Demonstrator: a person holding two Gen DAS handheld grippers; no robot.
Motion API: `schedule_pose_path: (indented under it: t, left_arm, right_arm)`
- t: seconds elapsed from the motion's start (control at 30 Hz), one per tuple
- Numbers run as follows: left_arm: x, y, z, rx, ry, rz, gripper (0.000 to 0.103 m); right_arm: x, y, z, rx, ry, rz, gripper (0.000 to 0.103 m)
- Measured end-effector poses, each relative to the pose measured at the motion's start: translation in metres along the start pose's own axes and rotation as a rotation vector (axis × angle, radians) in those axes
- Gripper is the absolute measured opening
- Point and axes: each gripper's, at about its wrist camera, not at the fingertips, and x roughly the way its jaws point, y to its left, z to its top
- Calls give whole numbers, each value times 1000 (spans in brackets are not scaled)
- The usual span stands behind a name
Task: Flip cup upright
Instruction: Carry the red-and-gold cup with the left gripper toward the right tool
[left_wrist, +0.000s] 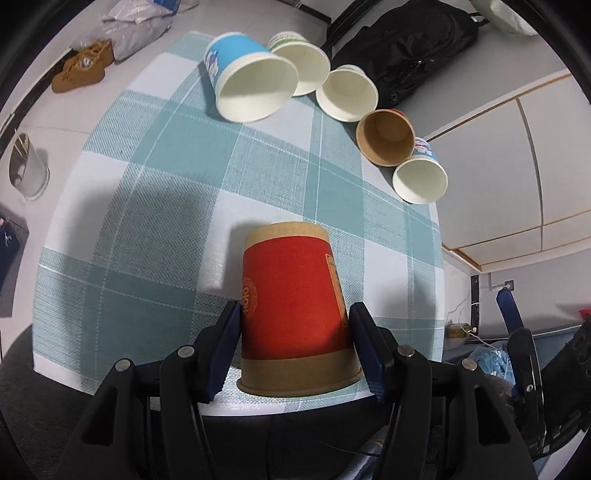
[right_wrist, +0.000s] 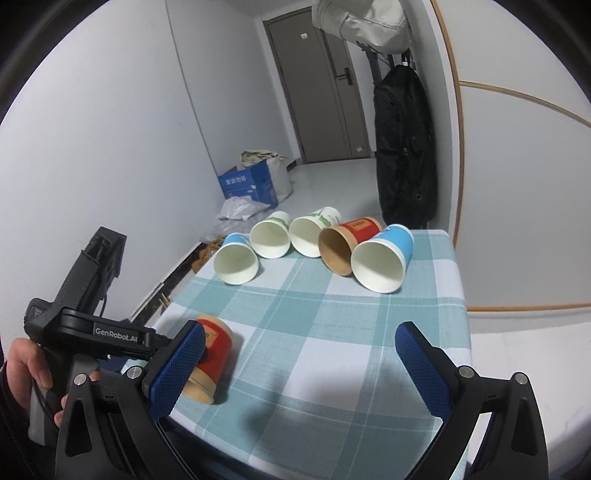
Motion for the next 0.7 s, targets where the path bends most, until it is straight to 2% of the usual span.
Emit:
schedule_pose_path:
  t: [0.2, 0.4, 0.57, 0.63, 0.7]
  left_arm:
    - [-3, -11, -7, 79, -26, 81, 59]
    - [3, -14, -11, 117, -22, 128, 62]
    - [5, -12, -11, 109, 4, 121, 64]
    - [4, -10, -12, 94, -1, 114, 73]
    - [2, -7, -12, 77, -5, 107, 76]
  right_arm:
    - [6, 9, -3, -41, 16, -5, 103]
    - [6, 9, -6, -42, 21, -22, 103]
    - [1, 7, -10, -9, 25, -14, 103]
    - [-2, 9, -12, -10, 21, -17, 103]
    - [-5, 11, -14, -9, 19, -16, 103]
